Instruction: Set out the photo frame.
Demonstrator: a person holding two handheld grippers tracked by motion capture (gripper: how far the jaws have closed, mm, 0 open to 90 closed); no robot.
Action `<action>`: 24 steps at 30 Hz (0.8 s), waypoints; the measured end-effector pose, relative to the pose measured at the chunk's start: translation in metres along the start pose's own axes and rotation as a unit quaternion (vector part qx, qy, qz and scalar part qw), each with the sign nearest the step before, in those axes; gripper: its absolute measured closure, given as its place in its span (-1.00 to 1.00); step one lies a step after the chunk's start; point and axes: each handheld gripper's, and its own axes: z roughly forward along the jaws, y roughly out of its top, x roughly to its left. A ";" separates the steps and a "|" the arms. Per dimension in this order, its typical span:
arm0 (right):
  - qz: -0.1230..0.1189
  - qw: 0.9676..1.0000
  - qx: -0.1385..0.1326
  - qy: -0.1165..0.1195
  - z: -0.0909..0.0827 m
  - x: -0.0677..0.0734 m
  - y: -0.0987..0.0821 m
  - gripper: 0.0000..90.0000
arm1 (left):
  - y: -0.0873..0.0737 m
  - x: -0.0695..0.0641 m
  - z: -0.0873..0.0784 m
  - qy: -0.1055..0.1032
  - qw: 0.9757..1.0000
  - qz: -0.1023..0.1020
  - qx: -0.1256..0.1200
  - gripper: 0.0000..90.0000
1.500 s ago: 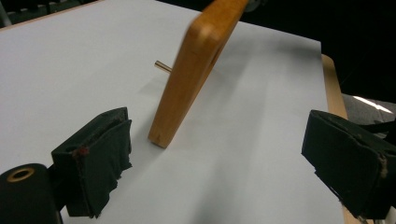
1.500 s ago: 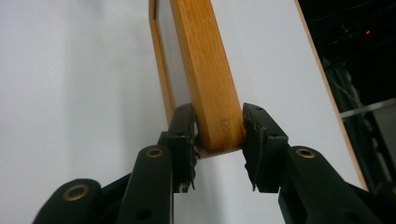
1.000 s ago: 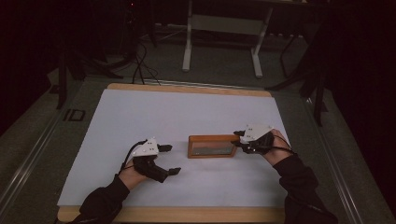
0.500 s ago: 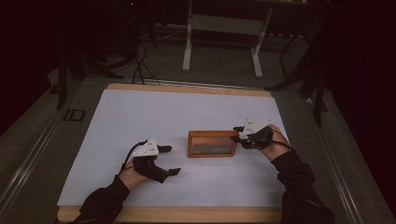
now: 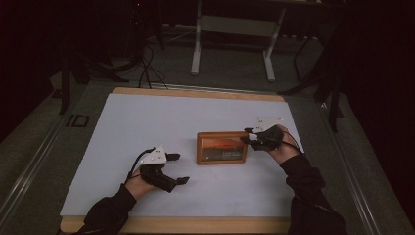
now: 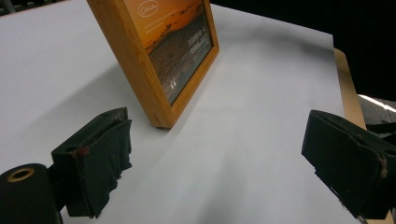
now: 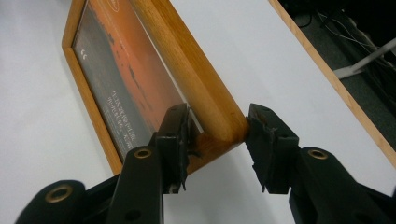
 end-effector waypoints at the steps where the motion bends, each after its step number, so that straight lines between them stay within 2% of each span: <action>1: -0.001 1.000 0.000 -0.003 0.000 0.001 0.000 0.31 | 0.000 0.000 0.000 0.000 1.000 0.000 0.000 -0.81; 5: 0.001 1.000 -0.002 -0.012 -0.001 0.004 0.000 0.30 | 0.000 -0.001 0.000 -0.002 1.000 0.002 0.000 -0.81; 8: 0.005 1.000 -0.011 -0.018 -0.002 0.006 -0.001 0.19 | 0.000 0.000 0.000 0.000 1.000 0.001 0.000 -0.81; 10: 0.013 1.000 -0.014 -0.022 -0.004 0.007 -0.002 0.09 | 0.000 0.000 0.000 -0.001 1.000 0.000 0.000 -0.81; 17: 0.033 0.999 -0.024 -0.029 -0.011 0.011 -0.005 0.02 | 0.000 -0.002 0.001 -0.003 1.000 0.007 0.002 -0.81; 24: 0.071 0.994 -0.055 -0.055 -0.021 0.022 -0.014 -0.36 | -0.002 -0.003 0.002 -0.004 1.000 0.006 0.003 -0.81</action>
